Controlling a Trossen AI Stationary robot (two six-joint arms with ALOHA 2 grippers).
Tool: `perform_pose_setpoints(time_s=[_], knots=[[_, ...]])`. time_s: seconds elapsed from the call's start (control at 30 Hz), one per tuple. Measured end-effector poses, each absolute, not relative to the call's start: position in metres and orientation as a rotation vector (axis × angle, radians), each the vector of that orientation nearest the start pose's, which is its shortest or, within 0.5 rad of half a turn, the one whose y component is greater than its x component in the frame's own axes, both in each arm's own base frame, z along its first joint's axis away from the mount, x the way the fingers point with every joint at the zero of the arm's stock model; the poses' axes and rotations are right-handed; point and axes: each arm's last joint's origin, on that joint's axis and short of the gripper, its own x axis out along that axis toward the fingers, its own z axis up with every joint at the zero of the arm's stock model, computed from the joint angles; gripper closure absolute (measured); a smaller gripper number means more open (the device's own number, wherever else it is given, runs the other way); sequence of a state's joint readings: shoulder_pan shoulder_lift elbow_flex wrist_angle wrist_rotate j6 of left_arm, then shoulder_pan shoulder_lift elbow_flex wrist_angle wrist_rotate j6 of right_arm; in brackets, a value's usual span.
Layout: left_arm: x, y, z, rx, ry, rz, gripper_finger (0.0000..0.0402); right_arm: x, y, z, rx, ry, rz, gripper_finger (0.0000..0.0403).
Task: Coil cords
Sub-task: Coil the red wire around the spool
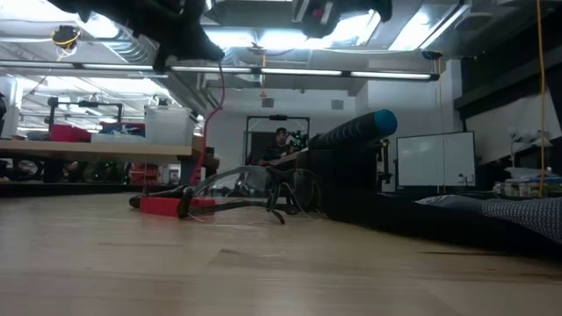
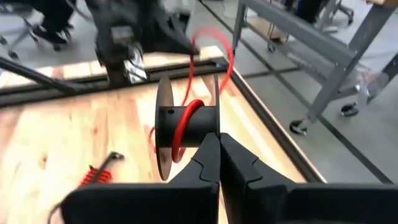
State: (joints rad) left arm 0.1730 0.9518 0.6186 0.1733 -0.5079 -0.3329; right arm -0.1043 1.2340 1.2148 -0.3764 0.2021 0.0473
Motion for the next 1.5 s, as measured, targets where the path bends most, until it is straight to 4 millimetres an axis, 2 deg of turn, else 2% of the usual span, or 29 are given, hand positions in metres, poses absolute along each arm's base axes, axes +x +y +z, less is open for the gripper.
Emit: perform_pose_setpoints(time_s=[0.33, 0.53, 1.1, 1.3, 1.5], knots=[[0.192, 0.047, 0.296, -0.312, -0.057, 0.665, 0.0402, 0.310, -0.040, 0.325, -0.001, 0.535, -0.384, 0.0403], [0.192, 0.046, 0.307, -0.330, -0.154, 0.594, 0.0401, 0.333, -0.045, 0.306, -0.015, 0.528, -0.439, 0.0403], [0.197, 0.044, 0.317, -0.375, -0.281, 0.463, 0.0401, 0.373, -0.049, 0.286, 0.005, 0.350, -0.438, 0.0403], [0.211, 0.044, 0.313, -0.416, -0.303, 0.376, 0.0401, 0.382, -0.050, 0.282, 0.013, 0.286, -0.438, 0.0403], [0.233, 0.045, 0.314, -0.420, -0.277, 0.281, 0.0401, 0.384, -0.050, 0.282, 0.015, 0.272, -0.438, 0.0403]])
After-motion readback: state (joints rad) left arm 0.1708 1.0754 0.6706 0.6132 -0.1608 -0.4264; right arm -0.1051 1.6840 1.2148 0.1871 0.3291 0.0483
